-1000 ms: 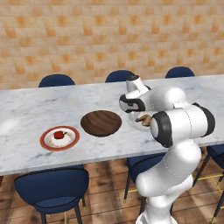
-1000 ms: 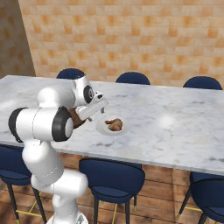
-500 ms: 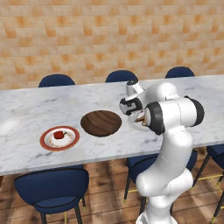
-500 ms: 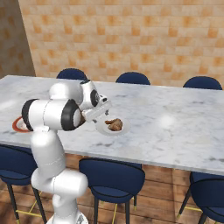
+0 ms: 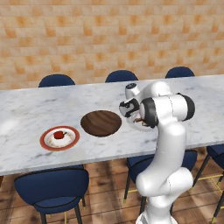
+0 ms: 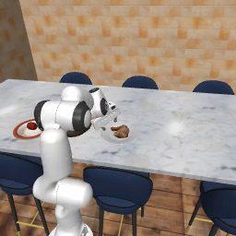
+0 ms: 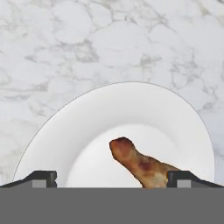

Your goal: Pick the chicken drumstick and bell pepper from their plates and place them in the bowl. Then put the bowl in the fridge.

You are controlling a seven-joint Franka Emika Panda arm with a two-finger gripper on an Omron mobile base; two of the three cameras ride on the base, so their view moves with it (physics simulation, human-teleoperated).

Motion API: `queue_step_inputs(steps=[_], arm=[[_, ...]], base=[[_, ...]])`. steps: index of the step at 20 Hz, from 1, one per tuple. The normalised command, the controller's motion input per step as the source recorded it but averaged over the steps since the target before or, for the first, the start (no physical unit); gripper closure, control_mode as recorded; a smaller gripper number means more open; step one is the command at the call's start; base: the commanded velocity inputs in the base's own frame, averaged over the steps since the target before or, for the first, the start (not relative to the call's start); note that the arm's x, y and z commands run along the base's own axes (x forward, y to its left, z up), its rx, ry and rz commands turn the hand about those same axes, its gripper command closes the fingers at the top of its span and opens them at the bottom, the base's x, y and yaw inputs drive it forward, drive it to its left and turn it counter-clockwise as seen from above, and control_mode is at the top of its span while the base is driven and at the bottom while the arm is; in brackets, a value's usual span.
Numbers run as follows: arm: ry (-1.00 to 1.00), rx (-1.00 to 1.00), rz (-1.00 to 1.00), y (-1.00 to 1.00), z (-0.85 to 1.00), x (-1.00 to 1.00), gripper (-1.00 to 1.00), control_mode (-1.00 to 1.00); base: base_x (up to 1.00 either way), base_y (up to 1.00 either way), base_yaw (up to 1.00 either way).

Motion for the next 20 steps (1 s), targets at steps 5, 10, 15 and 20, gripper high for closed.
queue_step_inputs(steps=[5, 10, 15, 20], arm=[[0.0, 0.0, 0.0, -0.09, -0.24, 0.32, -1.0, -1.0], [0.0, 0.0, 0.0, -0.13, -0.22, 0.21, -1.0, -1.0], [0.0, 0.0, 0.0, -0.14, -0.12, -0.01, -1.0, -1.0], [0.0, 0.0, -0.01, -0.05, -0.17, 0.02, -1.0, -1.0]], base=[[0.0, 0.0, 0.0], [0.0, 0.0, 0.0], [0.0, 0.0, 0.0], [0.0, 0.0, 0.0]])
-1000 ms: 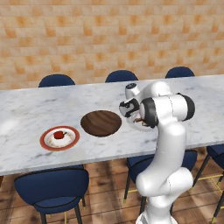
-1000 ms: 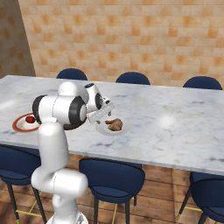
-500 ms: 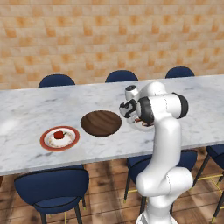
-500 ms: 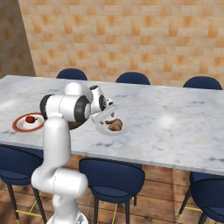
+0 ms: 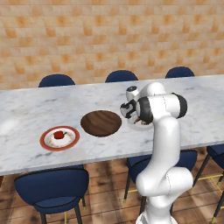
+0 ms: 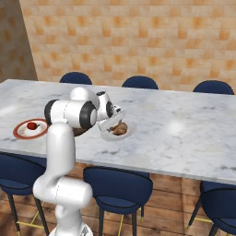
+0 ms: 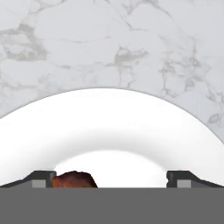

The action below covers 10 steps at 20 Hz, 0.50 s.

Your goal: Pick the chicken drumstick and bell pepper from their plates and place them in the bowl. Then put the bowl in the fridge.

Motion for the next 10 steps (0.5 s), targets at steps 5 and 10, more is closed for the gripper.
queue_step_inputs(steps=[5, 10], arm=[[0.0, 0.0, 0.0, -0.08, -0.14, -0.03, -1.0, -1.0], [0.0, 0.0, 0.0, -0.12, -0.02, -0.09, -1.0, -1.0]], base=[[0.0, 0.0, 0.0], [0.0, 0.0, 0.0]])
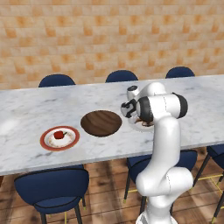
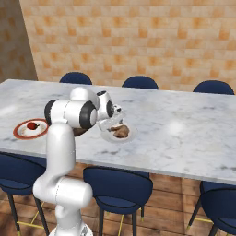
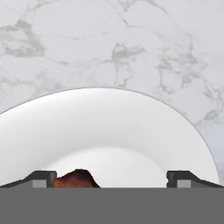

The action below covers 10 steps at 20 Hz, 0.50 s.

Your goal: Pick the chicken drumstick and bell pepper from their plates and place them in the bowl. Then put the bowl in the fridge.

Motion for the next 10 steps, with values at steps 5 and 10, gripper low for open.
queue_step_inputs(steps=[5, 10], arm=[[0.0, 0.0, -0.01, -0.19, 0.0, -0.1, -1.0, -1.0], [0.0, 0.0, -0.01, -0.09, -0.06, -0.02, -1.0, -1.0]], base=[[0.0, 0.0, 0.0], [0.0, 0.0, 0.0]])
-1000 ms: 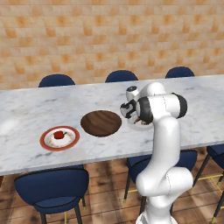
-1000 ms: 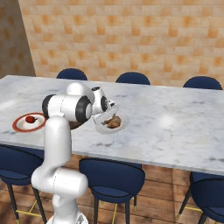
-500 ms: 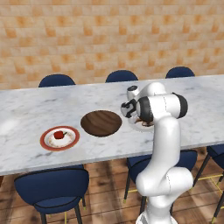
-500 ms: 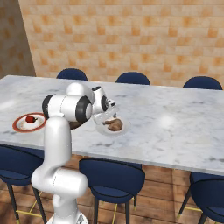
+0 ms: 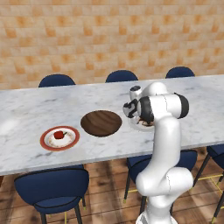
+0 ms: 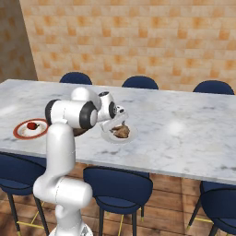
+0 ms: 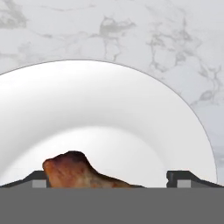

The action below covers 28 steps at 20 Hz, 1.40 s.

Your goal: Pick the chicken drumstick and bell pepper from their plates and place them in the bowl. Then put the bowl in the fridge.

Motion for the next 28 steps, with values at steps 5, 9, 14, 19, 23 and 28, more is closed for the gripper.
queue_step_inputs(steps=[5, 9, 14, 19, 23, 28], arm=[[0.0, 0.03, 0.0, 0.0, -0.12, 0.13, 1.0, -1.0], [0.06, 0.0, 0.02, 0.0, -0.13, 0.01, 1.0, -1.0], [0.0, 0.0, 0.09, 0.0, -0.08, 0.0, 1.0, -1.0], [0.02, 0.0, 0.12, 0.0, 0.2, -0.12, 1.0, -1.0], [0.17, 0.0, 0.15, 0.15, 0.5, -0.2, 1.0, -1.0], [0.17, 0.0, 0.17, 0.42, 0.49, -0.28, 1.0, -1.0]], base=[[0.0, 0.0, 0.0], [0.0, 0.0, 0.0], [0.0, 0.0, 0.0], [0.0, 0.0, 0.0], [0.0, 0.0, 0.0], [0.0, 0.0, 0.0]])
